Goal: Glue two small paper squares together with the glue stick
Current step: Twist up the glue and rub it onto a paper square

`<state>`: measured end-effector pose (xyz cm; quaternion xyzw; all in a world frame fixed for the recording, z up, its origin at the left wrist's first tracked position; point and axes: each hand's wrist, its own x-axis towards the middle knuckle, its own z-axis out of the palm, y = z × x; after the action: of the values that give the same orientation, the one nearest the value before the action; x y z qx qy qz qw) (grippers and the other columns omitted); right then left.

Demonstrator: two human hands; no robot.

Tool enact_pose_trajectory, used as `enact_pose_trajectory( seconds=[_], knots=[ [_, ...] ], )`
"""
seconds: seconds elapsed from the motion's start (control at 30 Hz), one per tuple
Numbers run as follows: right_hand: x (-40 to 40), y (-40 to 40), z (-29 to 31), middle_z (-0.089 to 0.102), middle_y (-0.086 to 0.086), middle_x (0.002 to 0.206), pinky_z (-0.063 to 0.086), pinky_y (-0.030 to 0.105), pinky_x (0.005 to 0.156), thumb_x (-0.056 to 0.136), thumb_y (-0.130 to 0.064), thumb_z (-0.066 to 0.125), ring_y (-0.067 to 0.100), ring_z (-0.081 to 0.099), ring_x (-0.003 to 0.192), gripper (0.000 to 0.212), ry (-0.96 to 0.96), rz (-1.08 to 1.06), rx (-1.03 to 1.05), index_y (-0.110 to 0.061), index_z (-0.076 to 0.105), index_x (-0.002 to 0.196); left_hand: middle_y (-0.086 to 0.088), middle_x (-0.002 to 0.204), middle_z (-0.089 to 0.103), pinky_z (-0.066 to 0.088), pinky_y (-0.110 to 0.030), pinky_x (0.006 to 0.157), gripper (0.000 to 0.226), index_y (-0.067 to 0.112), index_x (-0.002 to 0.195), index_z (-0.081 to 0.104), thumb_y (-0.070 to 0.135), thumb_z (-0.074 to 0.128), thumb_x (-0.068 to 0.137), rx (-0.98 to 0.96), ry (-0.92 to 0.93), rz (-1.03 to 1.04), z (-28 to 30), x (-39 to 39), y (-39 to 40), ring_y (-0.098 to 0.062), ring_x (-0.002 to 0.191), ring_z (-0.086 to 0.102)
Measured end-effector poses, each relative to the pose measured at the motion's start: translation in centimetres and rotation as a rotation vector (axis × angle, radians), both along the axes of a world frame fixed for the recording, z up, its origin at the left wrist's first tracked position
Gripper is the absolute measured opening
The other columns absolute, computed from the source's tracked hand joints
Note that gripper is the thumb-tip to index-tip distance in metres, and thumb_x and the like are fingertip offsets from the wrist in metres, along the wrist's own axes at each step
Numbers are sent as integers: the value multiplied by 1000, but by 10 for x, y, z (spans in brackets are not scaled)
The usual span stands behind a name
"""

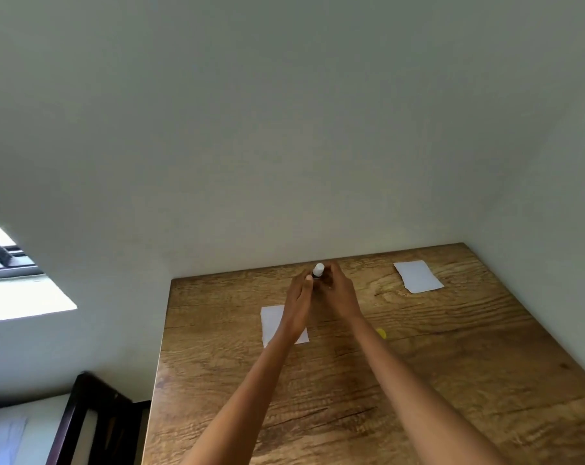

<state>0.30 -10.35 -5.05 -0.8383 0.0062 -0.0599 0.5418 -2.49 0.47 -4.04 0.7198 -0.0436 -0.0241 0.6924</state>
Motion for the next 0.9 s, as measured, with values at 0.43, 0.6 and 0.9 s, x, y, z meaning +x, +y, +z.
enact_pose_trajectory(
  seconds=[0.43,0.6,0.9],
  knots=[
    [-1,-2,5,54,-2,129,42,23,92,81,-24,69,11,50,119,55,36,22,-47,-16,45,130,1,128,46,34,-25,99,36,22,128,46,33,25,101,-11,70,56,0,-2,0,-11,119,44],
    [-29,-17,17,44,0,132,40,31,101,87,-21,61,11,43,121,51,-44,-143,22,-14,39,133,0,117,49,40,-25,86,27,16,121,49,26,33,100,87,-79,210,12,-30,-18,-15,107,50],
    [-26,-122,30,44,20,129,36,39,97,87,-6,51,32,38,121,35,87,-468,-234,-3,47,122,-12,130,51,42,-35,95,32,8,126,48,16,39,97,304,-4,-76,41,-5,-126,-24,116,50]
  ],
)
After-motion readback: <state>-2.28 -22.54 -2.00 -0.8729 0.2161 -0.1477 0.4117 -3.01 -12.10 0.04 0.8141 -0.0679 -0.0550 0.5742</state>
